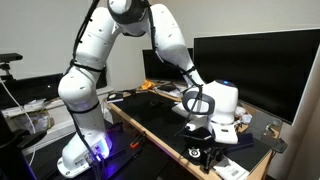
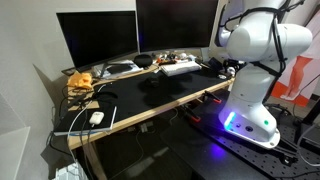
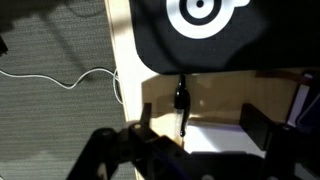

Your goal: Pick the pen from the bottom right side of the table and place it on the black mat

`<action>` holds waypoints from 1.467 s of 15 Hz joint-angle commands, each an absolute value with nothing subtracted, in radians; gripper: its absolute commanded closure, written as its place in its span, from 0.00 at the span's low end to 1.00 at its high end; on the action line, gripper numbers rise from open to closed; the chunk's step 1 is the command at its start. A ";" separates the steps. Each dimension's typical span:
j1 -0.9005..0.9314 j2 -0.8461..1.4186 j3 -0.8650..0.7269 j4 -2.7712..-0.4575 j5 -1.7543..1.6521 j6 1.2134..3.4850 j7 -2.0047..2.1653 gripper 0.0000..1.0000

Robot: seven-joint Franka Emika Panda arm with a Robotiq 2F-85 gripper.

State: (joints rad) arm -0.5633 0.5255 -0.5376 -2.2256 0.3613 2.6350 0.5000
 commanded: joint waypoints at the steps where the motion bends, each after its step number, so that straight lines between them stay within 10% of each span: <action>1: -0.545 0.527 -0.544 -2.250 0.361 2.677 0.519 0.36; 9: -0.527 0.525 -0.563 -2.274 0.362 2.706 0.513 1.00; 22: -0.488 0.263 -0.598 -2.478 0.319 2.752 0.372 0.95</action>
State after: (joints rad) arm -0.5090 0.3787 -0.5741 -2.3796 0.3502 2.7213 0.4035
